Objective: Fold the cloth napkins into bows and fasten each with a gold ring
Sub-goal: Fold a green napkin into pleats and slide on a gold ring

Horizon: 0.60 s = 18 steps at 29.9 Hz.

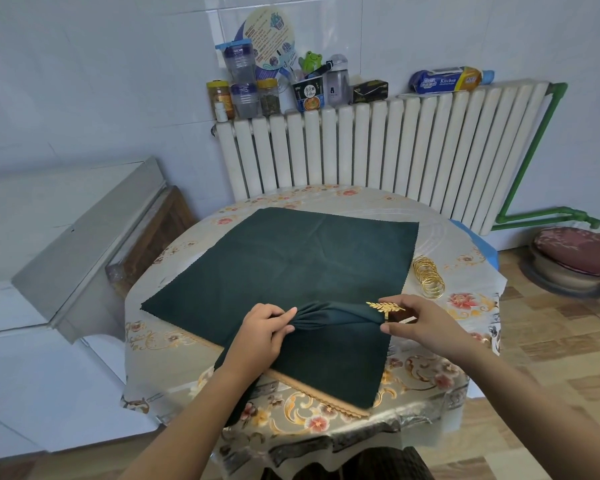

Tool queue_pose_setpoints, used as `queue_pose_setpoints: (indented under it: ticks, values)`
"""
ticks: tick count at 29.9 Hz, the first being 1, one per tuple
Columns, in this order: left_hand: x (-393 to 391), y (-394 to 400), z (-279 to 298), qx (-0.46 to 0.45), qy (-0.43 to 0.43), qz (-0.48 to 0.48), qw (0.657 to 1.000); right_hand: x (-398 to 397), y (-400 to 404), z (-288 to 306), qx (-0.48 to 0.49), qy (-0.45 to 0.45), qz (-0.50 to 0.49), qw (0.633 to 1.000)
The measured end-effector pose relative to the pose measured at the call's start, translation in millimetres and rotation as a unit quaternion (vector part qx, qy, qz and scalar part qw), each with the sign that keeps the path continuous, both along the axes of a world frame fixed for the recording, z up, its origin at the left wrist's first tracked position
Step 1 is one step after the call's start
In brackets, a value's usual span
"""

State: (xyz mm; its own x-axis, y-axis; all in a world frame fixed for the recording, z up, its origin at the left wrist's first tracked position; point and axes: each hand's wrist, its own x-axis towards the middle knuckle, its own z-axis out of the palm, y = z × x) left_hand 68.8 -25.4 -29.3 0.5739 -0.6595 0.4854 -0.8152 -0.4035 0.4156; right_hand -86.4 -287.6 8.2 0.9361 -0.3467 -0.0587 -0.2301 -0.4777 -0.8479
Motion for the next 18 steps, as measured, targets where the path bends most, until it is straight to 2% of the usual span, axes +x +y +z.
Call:
queue_pose_setpoints:
  ticks: [11, 18]
  values:
    - [-2, 6, 5, -0.001, -0.033, -0.034, 0.999, 3, -4, 12, 0.004, 0.038, 0.058, 0.998]
    - [-3, 8, 6, -0.003, -0.04, -0.032, 0.999, 0, -4, 14, 0.083, 0.026, 0.067, 0.994]
